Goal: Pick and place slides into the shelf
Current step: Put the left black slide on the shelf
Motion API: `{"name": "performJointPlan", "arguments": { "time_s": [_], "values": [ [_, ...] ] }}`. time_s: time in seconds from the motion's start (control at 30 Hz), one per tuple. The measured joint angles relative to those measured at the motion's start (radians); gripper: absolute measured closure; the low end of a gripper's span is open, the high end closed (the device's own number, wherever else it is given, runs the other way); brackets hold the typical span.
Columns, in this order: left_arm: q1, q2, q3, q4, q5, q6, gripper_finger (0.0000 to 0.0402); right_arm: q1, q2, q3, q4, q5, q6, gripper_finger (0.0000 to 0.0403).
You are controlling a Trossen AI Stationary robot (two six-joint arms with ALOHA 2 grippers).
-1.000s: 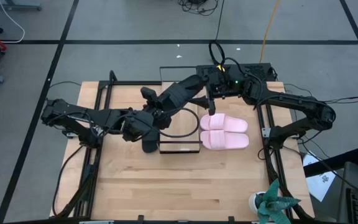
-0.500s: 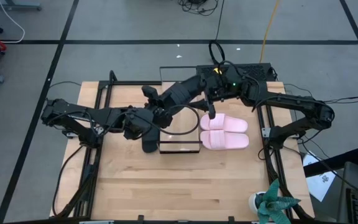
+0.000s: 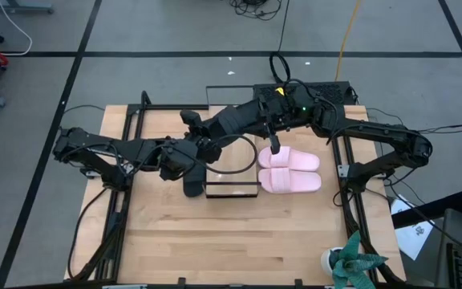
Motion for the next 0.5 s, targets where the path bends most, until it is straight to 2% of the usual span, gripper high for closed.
{"name": "performJointPlan", "arguments": {
  "time_s": [0.23, 0.5],
  "values": [
    [-0.02, -0.002, 0.0, 0.0, -0.122, 0.033, 0.037, -0.001, -0.005, -0.001, -0.023, 0.024, -0.012, 0.0399],
    [-0.031, -0.019, 0.0, -0.002, -0.381, 0.081, 0.0371, -0.027, -0.005, -0.001, -0.018, 0.027, -0.013, 0.0401]
  ]
}}
